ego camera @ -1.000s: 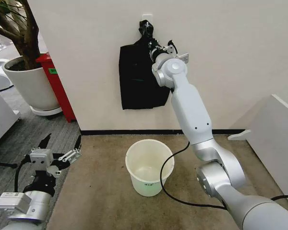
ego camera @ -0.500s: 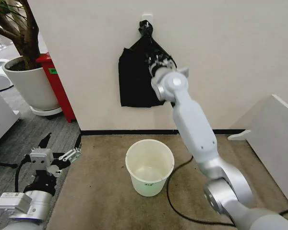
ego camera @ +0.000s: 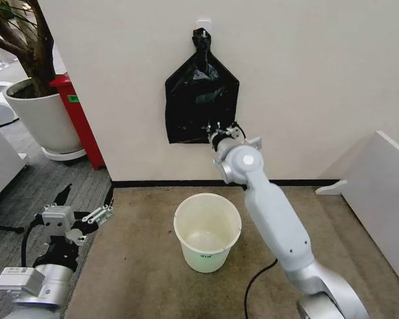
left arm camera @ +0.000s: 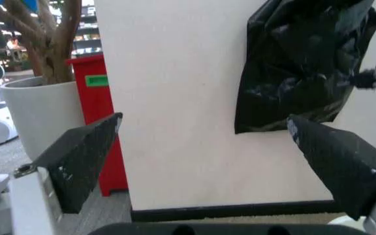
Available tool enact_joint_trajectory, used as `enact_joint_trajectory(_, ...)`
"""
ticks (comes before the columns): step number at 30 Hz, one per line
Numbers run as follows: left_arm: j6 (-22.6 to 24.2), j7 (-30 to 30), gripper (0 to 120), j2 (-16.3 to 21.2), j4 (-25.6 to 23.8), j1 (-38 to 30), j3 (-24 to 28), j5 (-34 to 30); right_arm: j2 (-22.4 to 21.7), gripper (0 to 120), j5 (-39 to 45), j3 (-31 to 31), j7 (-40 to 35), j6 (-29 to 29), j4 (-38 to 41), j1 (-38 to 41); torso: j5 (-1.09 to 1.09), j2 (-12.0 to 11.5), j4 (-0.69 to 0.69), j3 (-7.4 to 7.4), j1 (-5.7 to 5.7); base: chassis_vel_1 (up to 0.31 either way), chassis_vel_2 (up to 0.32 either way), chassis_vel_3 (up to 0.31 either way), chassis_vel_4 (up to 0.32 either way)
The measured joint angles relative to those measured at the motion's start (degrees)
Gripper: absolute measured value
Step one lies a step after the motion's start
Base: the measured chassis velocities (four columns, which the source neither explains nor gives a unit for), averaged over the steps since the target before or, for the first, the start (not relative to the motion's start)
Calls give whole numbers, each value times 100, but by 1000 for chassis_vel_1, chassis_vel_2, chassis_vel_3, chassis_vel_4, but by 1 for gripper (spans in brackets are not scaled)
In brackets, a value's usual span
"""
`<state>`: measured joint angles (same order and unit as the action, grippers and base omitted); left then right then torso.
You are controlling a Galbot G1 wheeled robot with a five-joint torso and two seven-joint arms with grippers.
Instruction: Place the garbage bag over the trash bin.
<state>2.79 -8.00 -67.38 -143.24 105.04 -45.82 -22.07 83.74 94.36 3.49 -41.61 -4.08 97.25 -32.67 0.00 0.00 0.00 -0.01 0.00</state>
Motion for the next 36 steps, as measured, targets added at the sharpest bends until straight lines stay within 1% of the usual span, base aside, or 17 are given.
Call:
enact_joint_trajectory(11,-27,-2,100,-33,0,-4,-5,0,-100,0,-216,-63,-64,-25,491,-808,1,0,0,0,0,0,0,0,0)
enact_joint_trajectory(15,-37,-2,100,-50,0,6,-5,9,-168,0,-321,-74,-122,-25,760,-1287,1,0,-1,0,0,0,0,0,0)
enact_joint_trajectory(18,-39,-2,100,-52,0,9,-5,10,-184,0,-364,-78,-130,-20,842,-1417,1,0,-1,0,0,0,0,0,0)
enact_joint_trajectory(20,-49,-3,100,-52,0,10,-6,13,-195,0,-380,-81,-151,-16,914,-1424,0,0,0,0,0,0,0,0,0)
enact_joint_trajectory(24,-58,-2,100,-45,0,18,-6,16,-213,0,-384,-77,-185,-1,993,-1142,0,0,0,1,0,0,0,0,0)
enact_joint_trajectory(27,-61,-23,100,8,0,8,-14,-9,-258,0,-385,-79,-221,59,1094,-721,0,0,1,1,0,0,0,0,0)
enact_joint_trajectory(29,-49,-51,100,115,0,-32,-15,-68,-286,0,-381,-110,-241,116,1155,-517,0,0,2,1,0,0,0,0,0)
enact_joint_trajectory(31,-40,-66,100,175,0,-58,-15,-97,-293,0,-381,-124,-246,130,1169,-473,0,0,2,1,0,0,0,0,0)
enact_joint_trajectory(33,42,-221,100,616,0,-335,20,-403,-302,0,-412,-184,-260,213,1191,-317,-1,0,3,1,0,0,0,0,0)
enact_joint_trajectory(34,82,-296,100,770,0,-439,42,-532,-296,0,-430,-197,-260,223,1183,-297,-1,0,2,1,0,0,0,0,0)
enact_joint_trajectory(35,82,-296,100,770,0,-439,42,-532,-296,0,-430,-197,-260,223,1183,-297,-1,0,2,1,0,0,0,0,0)
enact_joint_trajectory(36,214,-503,100,1200,19,-782,97,-928,-270,0,-486,-222,-257,238,1131,-270,-1,0,1,1,0,0,0,0,0)
